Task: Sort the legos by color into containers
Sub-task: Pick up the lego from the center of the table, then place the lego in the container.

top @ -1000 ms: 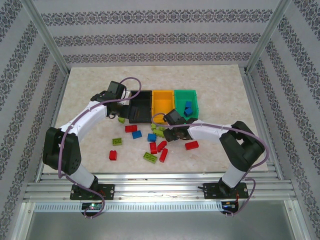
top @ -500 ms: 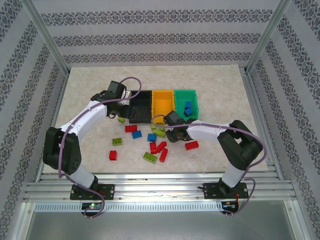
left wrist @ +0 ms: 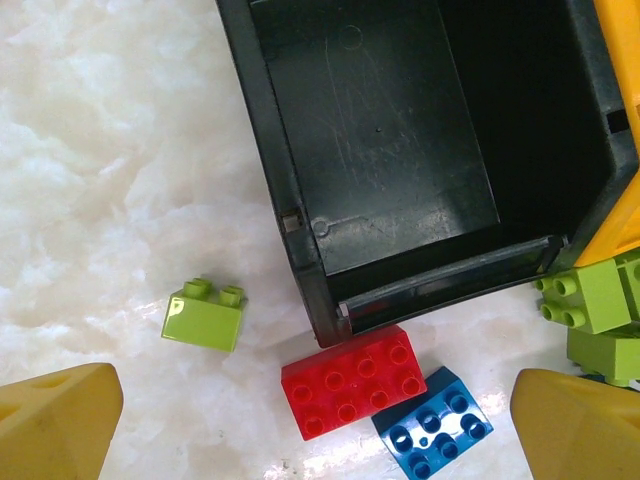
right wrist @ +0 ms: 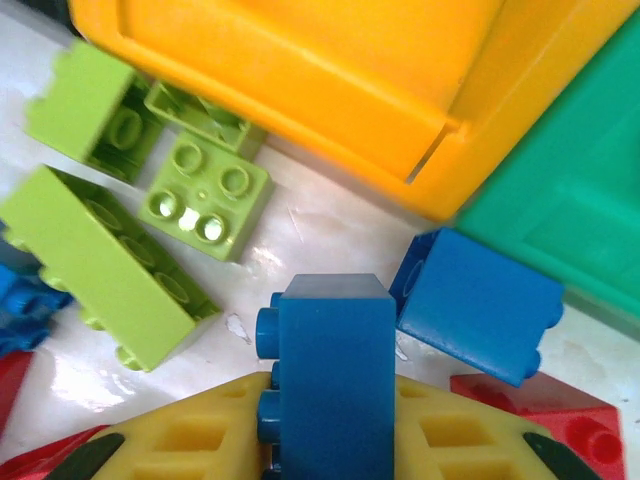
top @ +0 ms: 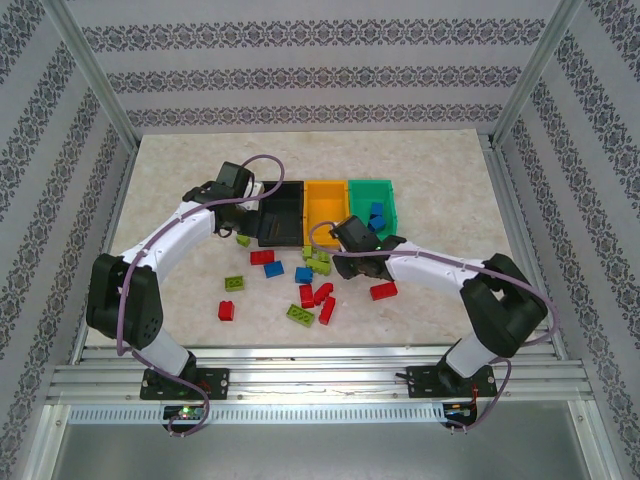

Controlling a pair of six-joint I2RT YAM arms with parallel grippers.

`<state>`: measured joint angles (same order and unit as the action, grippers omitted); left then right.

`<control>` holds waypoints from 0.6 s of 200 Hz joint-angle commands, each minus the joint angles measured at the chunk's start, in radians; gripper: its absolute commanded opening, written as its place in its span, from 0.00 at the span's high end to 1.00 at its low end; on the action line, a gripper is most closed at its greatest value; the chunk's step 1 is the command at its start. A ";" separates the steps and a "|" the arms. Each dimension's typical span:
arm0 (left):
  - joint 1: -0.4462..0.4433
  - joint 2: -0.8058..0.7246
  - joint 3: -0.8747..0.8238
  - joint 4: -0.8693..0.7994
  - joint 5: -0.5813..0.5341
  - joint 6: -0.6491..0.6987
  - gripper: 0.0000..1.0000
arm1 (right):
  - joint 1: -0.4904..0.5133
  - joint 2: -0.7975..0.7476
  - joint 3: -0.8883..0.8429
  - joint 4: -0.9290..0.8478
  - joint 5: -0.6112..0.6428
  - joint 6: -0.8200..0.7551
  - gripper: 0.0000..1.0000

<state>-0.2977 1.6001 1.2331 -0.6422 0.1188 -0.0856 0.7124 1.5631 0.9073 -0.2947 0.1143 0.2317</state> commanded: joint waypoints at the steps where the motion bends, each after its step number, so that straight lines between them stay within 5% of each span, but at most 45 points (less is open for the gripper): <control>1: -0.015 0.004 0.021 -0.029 -0.015 0.017 0.00 | -0.035 -0.077 -0.003 0.009 -0.035 0.009 0.71; 50: -0.014 -0.001 0.028 -0.032 -0.014 0.020 0.01 | -0.192 -0.131 0.065 0.046 -0.161 0.019 0.71; 120: -0.014 0.004 0.026 -0.033 -0.015 0.021 0.00 | -0.356 0.118 0.275 0.076 -0.184 0.019 0.66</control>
<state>-0.3012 1.6001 1.2331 -0.6437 0.1181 -0.0849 0.3832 1.6012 1.1282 -0.2317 -0.0284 0.2367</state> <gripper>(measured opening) 0.996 0.313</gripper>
